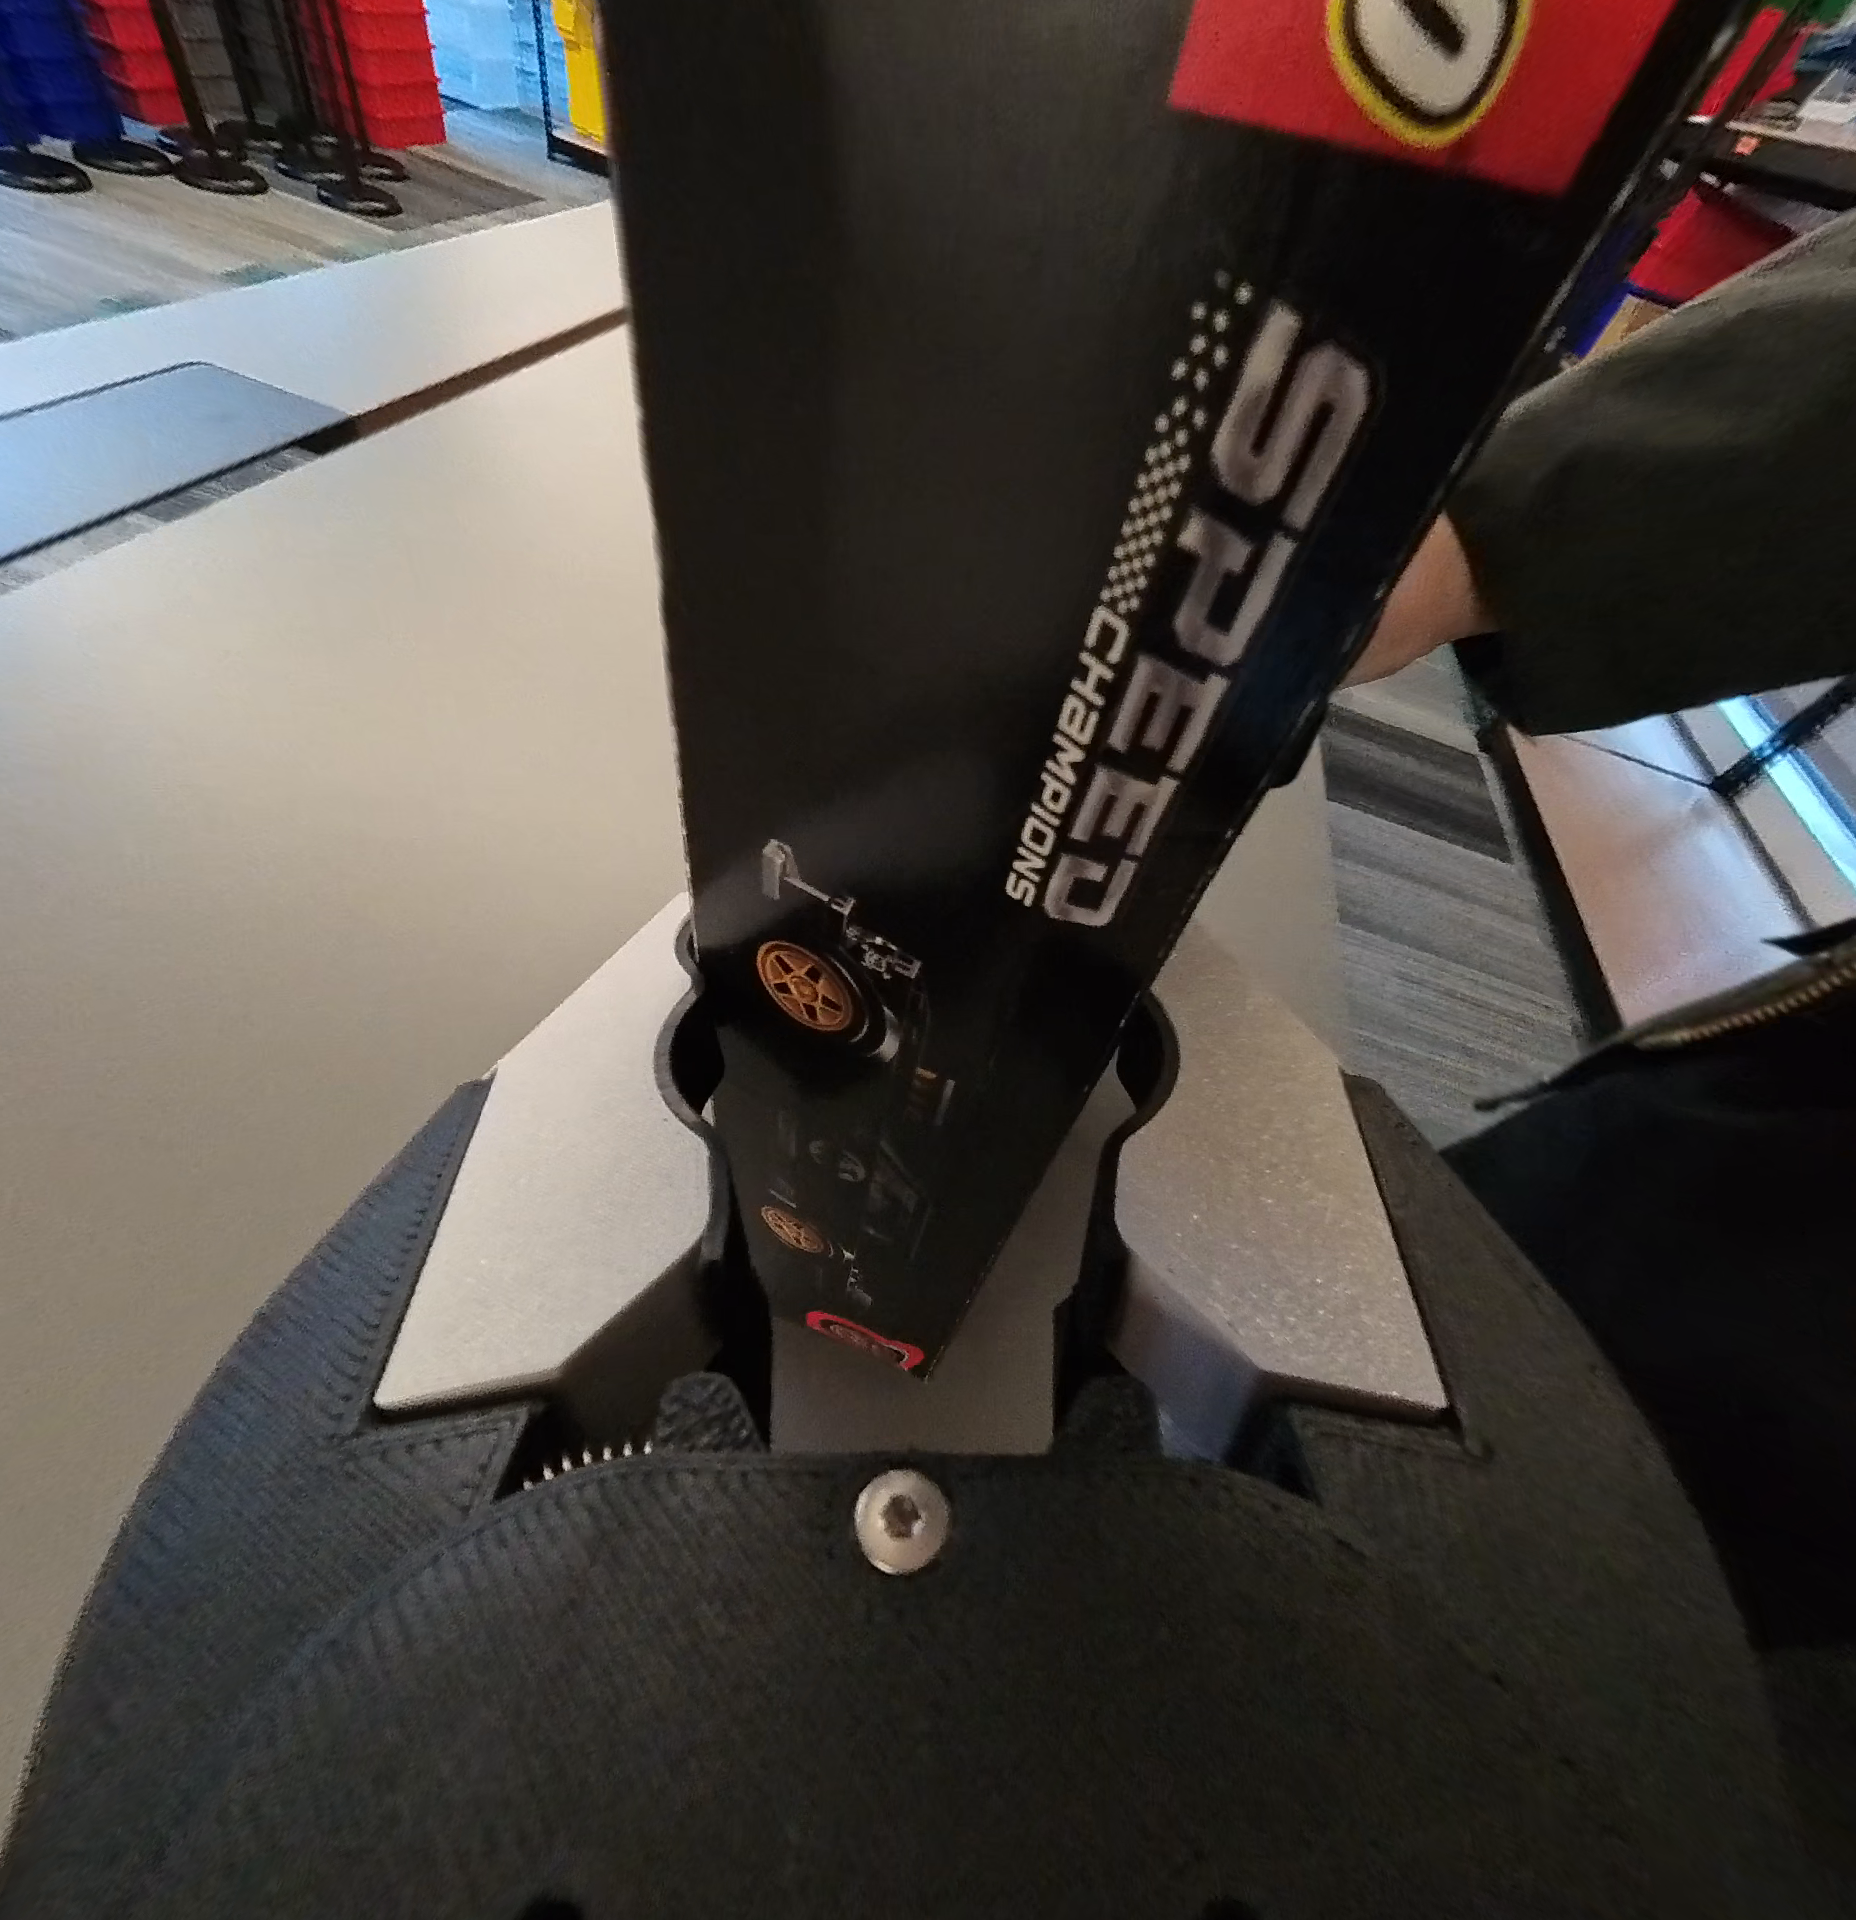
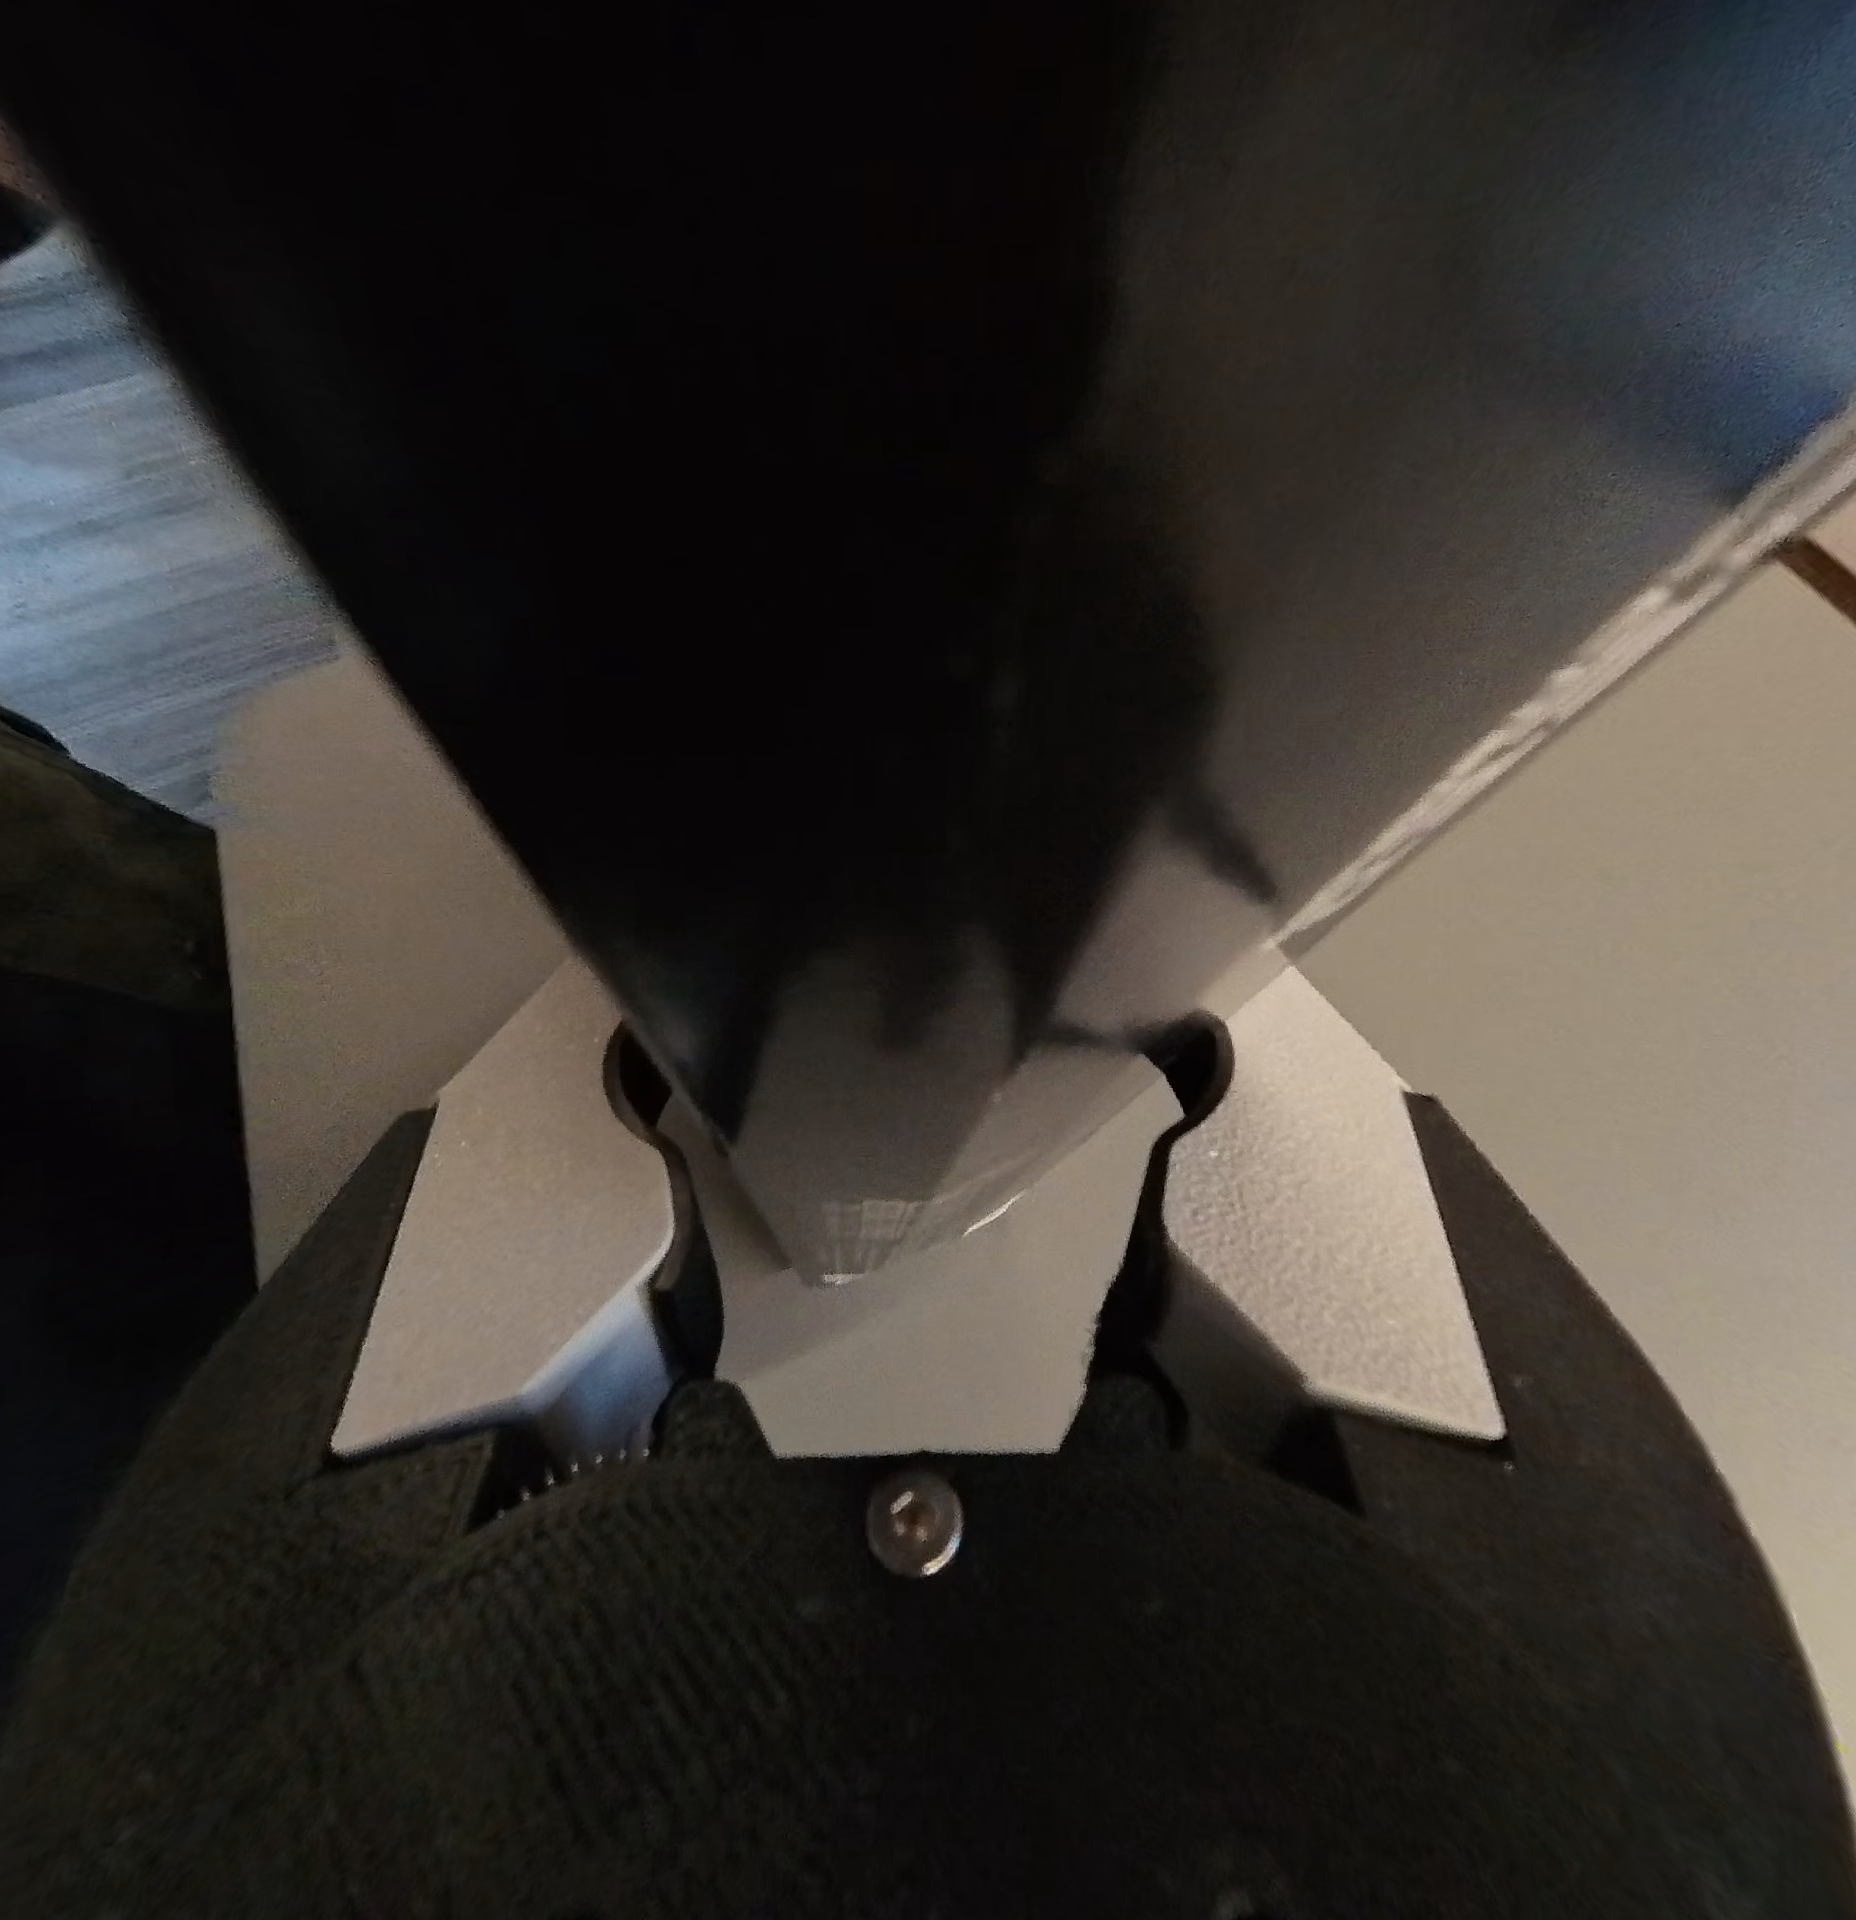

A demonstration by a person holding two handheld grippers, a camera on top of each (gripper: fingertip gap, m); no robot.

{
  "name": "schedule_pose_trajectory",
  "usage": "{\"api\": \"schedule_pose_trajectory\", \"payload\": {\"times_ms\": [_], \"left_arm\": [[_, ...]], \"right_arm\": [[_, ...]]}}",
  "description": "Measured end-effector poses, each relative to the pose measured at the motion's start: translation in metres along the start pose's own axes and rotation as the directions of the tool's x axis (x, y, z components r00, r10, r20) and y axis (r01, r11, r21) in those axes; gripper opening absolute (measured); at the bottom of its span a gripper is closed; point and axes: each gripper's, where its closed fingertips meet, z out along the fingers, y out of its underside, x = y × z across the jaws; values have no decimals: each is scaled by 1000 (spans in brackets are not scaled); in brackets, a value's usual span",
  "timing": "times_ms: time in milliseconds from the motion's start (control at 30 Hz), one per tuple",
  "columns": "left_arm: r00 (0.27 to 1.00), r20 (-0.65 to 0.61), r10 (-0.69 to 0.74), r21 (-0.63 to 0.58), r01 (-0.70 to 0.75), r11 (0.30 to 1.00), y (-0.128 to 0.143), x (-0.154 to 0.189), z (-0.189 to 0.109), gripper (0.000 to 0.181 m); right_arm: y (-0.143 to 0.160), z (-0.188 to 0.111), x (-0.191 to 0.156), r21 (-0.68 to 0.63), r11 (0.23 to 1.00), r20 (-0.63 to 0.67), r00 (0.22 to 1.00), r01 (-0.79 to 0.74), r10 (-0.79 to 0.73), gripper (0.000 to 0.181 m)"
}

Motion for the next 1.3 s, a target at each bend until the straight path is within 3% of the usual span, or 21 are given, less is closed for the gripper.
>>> {"api": "schedule_pose_trajectory", "payload": {"times_ms": [33, 133, 300, 400, 700, 967, 1300], "left_arm": [[1000, 1, -8, 1, 8, 1000, -1, -3, 1, 76], [997, -2, -76, 16, 76, 997, -4, -7, 2, 78], [984, -69, -162, 126, 170, 977, -24, -8, -13, 76], [987, -75, -145, 185, 156, 970, -46, -4, -28, 77], [990, -121, -79, 339, 116, 934, -116, 29, -70, 75], [988, -132, -83, 270, 116, 956, -113, 44, -71, 68], [973, 119, -200, 309, 156, 938, -103, 40, -91, 63]], "right_arm": [[0, 0, 3, -3, 1000, 7, 1000, -6, 6, 97], [-3, -3, 9, 2, 999, 11, 999, -32, 32, 98], [-25, -26, 6, 135, 979, 44, 988, -153, 148, 96], [-32, -41, 4, 148, 978, 39, 989, -144, 140, 95], [-93, -95, -3, 282, 936, 127, 975, -211, 182, 92], [-85, -101, -29, 182, 978, 172, 983, -98, 66, 94], [-122, -156, -23, 327, 935, 278, 960, -137, 44, 86]]}}
